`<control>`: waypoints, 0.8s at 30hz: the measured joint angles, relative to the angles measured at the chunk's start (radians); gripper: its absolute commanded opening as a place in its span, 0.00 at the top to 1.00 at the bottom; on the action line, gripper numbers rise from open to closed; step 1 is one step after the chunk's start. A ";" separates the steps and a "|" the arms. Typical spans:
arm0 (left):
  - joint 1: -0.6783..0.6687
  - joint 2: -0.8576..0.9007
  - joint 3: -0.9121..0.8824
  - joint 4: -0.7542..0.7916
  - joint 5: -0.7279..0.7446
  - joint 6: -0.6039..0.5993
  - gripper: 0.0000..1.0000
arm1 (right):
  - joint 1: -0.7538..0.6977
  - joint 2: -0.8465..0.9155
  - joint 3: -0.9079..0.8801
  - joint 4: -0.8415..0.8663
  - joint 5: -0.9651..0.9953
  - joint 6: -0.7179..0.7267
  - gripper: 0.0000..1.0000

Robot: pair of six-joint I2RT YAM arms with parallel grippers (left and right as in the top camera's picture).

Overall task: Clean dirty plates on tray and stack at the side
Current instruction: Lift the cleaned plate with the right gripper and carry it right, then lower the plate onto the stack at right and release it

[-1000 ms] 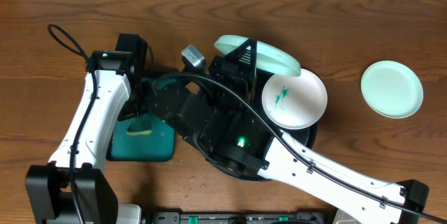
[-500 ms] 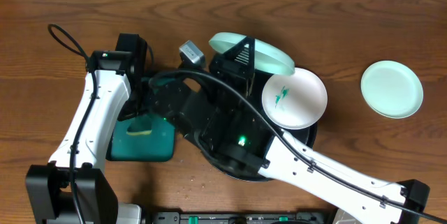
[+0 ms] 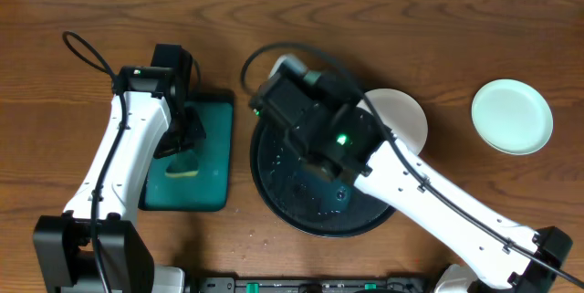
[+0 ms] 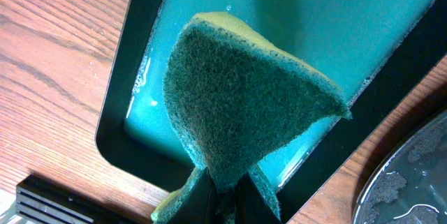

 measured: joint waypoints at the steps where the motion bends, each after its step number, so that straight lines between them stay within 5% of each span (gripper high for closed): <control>1: 0.000 0.000 0.000 0.000 0.000 0.000 0.93 | -0.007 0.000 -0.001 0.022 0.079 -0.001 0.99; 4: 0.000 0.000 0.000 0.002 0.000 0.000 0.93 | -0.026 0.000 -0.002 0.117 0.299 -0.043 0.99; 7: 0.000 0.000 0.000 0.003 0.000 0.000 0.93 | -0.021 -0.002 0.001 0.040 0.305 -0.081 0.99; 10: 0.000 0.000 0.000 0.003 0.000 0.000 0.93 | -0.004 -0.001 0.000 -0.050 0.047 -0.069 0.99; 15: 0.000 0.000 0.000 0.003 0.000 0.000 0.93 | -0.042 0.013 -0.005 0.005 -0.368 0.170 0.98; 24: 0.000 0.000 0.000 0.002 0.000 0.000 0.93 | -0.456 0.058 -0.008 0.008 -0.763 0.499 0.99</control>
